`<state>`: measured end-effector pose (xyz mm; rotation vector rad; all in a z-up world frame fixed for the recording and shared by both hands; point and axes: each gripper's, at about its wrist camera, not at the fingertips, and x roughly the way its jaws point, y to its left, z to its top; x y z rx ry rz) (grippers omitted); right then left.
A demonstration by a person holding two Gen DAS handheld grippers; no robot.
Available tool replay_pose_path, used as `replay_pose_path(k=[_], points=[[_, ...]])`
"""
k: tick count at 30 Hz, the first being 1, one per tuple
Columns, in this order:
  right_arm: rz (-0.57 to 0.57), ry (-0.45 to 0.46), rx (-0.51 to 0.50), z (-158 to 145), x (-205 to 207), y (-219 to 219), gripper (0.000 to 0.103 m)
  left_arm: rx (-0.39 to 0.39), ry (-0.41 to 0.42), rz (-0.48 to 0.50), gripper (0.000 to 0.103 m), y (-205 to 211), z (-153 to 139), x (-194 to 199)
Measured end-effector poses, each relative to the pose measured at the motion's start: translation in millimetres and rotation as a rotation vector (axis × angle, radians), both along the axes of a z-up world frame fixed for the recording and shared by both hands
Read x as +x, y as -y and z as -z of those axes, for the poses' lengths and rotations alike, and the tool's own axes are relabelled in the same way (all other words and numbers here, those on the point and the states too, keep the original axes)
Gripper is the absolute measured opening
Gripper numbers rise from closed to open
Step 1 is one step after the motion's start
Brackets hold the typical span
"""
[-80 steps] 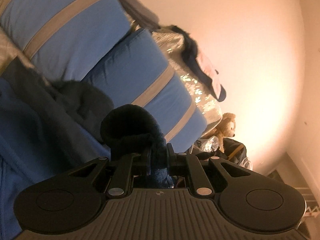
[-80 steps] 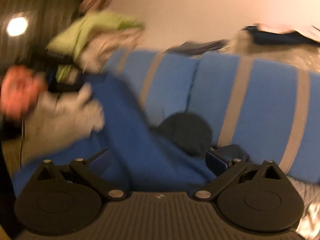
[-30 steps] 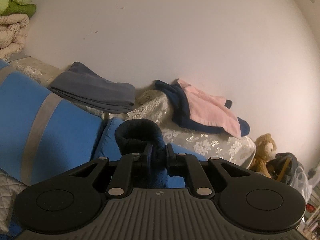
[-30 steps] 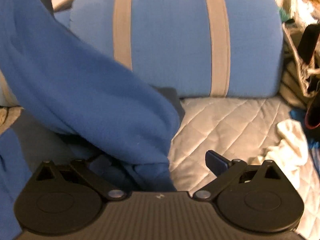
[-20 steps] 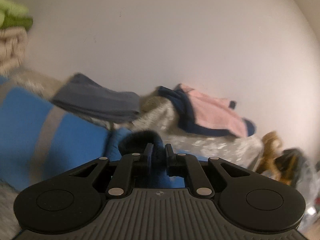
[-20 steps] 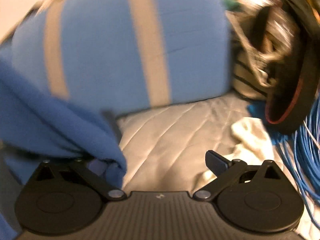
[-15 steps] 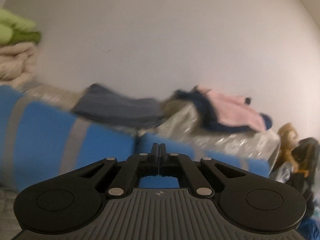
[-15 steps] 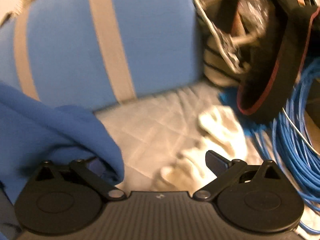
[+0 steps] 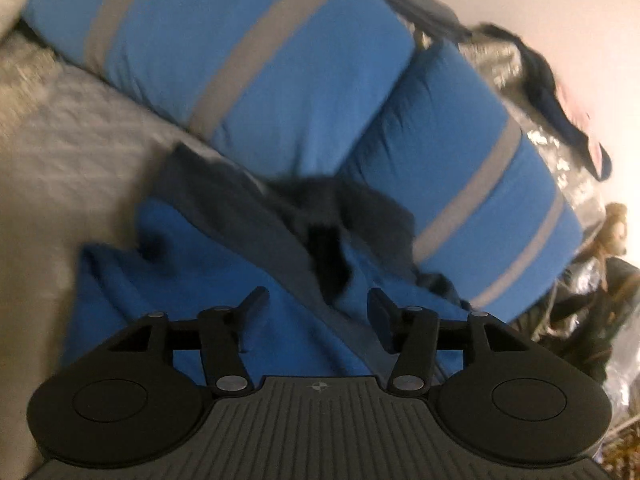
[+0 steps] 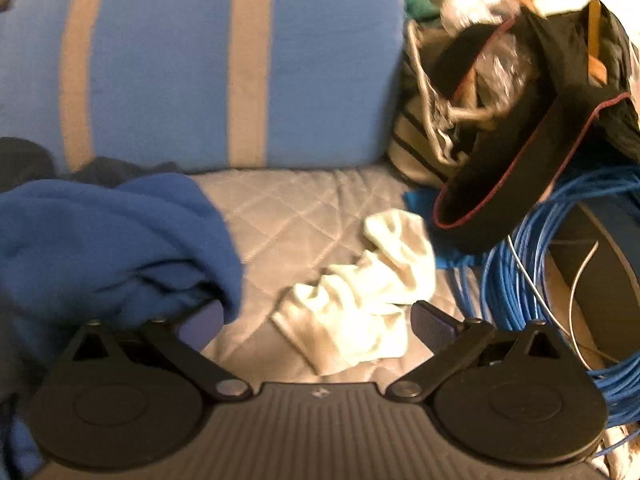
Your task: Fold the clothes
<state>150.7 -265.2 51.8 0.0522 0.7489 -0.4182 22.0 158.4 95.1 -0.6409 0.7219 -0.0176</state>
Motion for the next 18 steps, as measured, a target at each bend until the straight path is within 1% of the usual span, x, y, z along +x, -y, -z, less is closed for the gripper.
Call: replay_pose_path(k=[2, 3, 5, 7, 10, 12, 16, 18], points=[[0.006, 0.047, -0.030, -6, -6, -6, 0.103, -0.069, -0.017, 0.012, 0.058, 3, 7, 12], [0.010, 0.070, -0.046, -10, -10, -9, 0.103, -0.122, -0.031, 0.012, 0.061, 4, 12, 19], [0.011, 0.120, -0.079, -16, -16, -16, 0.103, -0.206, -0.059, -0.001, 0.063, 3, 20, 33], [-0.001, 0.166, -0.110, -21, -19, -23, 0.103, -0.199, -0.060, -0.001, 0.063, 6, 21, 44], [-0.019, 0.192, -0.110, -23, -18, -28, 0.103, -0.100, -0.041, 0.036, 0.065, 16, 19, 57], [-0.042, 0.194, -0.112, -23, -16, -31, 0.103, -0.089, -0.072, 0.052, 0.065, 18, 24, 70], [-0.081, 0.196, -0.118, -22, -11, -39, 0.103, -0.159, -0.105, 0.048, 0.065, 13, 39, 92], [-0.099, 0.216, -0.119, -24, -12, -44, 0.103, -0.182, -0.118, 0.060, 0.065, 13, 48, 105]])
